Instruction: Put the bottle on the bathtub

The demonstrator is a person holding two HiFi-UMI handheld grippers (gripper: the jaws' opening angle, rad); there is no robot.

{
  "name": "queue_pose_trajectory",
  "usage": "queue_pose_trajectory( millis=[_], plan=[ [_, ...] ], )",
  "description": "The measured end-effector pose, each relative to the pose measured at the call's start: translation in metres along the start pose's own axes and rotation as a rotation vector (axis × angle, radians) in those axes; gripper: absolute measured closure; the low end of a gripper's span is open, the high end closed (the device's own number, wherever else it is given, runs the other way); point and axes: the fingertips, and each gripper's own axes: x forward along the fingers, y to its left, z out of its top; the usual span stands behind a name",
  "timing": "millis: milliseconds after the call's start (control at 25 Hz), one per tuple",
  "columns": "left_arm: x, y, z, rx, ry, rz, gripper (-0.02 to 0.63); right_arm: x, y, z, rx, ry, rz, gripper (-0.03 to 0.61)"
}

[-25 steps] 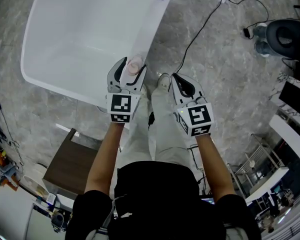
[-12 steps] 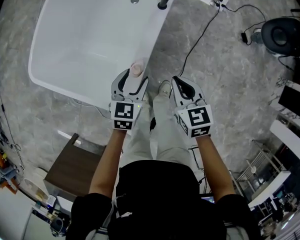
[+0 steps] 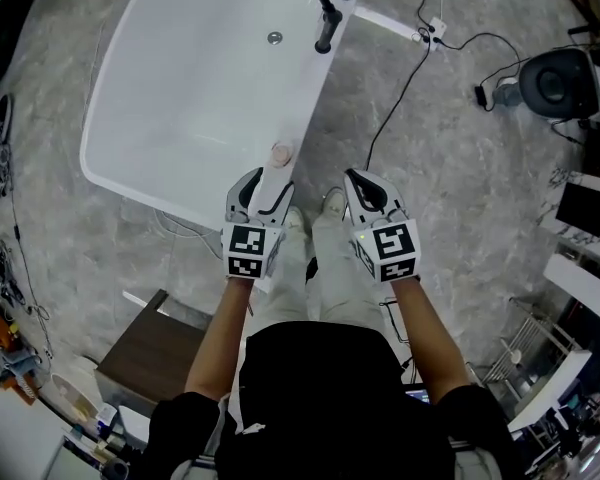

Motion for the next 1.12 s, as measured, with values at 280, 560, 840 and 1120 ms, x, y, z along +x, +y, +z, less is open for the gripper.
queue_pose_trajectory(
  millis=[280,560,840,1120],
  plan=[
    [-0.04,0.003,0.046,0.009,-0.066,0.01,0.435,-0.027,-0.003,0.041,-0.018,-0.061,-0.041,0.555],
    [-0.082,-0.013,0.105,0.015,-0.161,0.007,0.526,-0.062,-0.001,0.083,-0.041,-0.123,-0.063,0.555],
    [-0.111,-0.021,0.156,0.044,-0.239,-0.012,0.583,-0.084,0.0,0.125,-0.056,-0.202,-0.072,0.555],
    [-0.148,-0.026,0.219,0.06,-0.357,-0.007,0.589,-0.113,-0.008,0.172,-0.079,-0.289,-0.098,0.555]
  ],
)
